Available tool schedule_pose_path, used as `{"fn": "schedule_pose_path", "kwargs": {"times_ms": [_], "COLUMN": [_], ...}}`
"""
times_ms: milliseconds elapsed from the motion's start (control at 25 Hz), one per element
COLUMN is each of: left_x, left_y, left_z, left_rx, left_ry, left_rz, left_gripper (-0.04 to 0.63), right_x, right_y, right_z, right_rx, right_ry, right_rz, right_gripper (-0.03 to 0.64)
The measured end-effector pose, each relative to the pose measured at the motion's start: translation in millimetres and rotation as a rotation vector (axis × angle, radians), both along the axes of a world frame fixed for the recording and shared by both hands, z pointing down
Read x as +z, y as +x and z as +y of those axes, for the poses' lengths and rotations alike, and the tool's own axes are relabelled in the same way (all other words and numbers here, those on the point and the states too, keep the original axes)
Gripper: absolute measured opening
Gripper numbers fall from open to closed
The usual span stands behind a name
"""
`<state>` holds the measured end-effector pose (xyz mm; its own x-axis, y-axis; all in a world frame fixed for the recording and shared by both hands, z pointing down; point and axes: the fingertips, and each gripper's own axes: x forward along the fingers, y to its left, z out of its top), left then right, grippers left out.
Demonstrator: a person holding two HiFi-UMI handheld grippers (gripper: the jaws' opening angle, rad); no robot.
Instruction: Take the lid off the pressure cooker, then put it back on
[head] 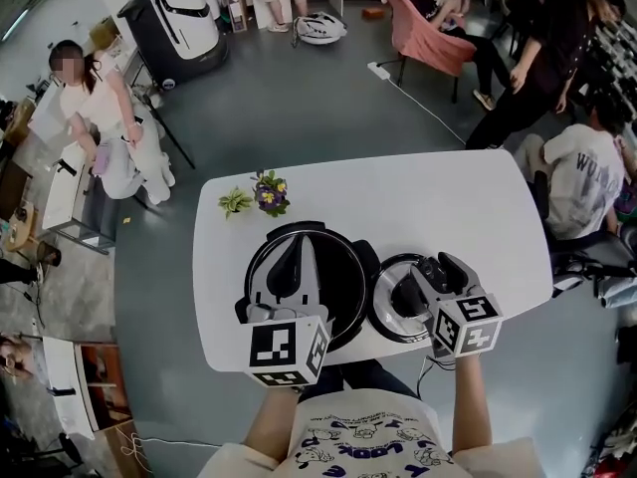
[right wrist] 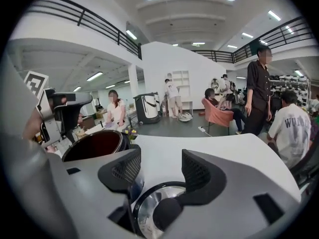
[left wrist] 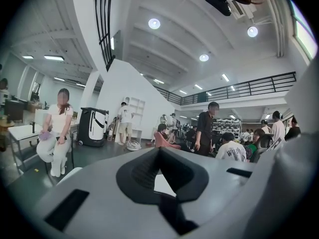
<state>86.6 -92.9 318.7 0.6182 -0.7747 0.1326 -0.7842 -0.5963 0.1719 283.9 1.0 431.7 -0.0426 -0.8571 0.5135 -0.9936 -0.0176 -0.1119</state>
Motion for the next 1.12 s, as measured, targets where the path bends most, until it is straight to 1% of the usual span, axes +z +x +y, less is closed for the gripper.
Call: {"fn": "schedule_pose_path", "kwargs": {"times_ms": [200, 320, 400, 680, 1120], "left_x": [11.9, 15.9, 18.7, 34.6, 46.6], "left_y": [3.4, 4.7, 6.0, 10.5, 12.1], "left_z": [-4.2, -2.8, -3.0, -4.7, -6.6], "left_rx": [0.009, 0.017, 0.022, 0.035, 0.037], "left_ry": [-0.018, -0.037, -0.046, -0.069, -0.101], "left_rz": [-0.008, -0.014, -0.019, -0.037, -0.054], "left_gripper": [0.014, 0.014, 0.014, 0.014, 0.014], "right_x": [52.5, 75.7, 88.6, 131.0, 165.6], "right_y": [2.3, 0.7, 0.6, 0.3, -2.5], "right_z": [7.1, 17.5, 21.9, 31.5, 36.3], "right_rx": [-0.039, -0.058, -0.073, -0.126, -0.236], "right_ry": [-0.121, -0.206, -0.244, -0.356, -0.468], "right_rz": [-0.008, -0.015, -0.009, 0.02, 0.084], "right_gripper": [0.308, 0.327, 0.33, 0.351, 0.354]}}
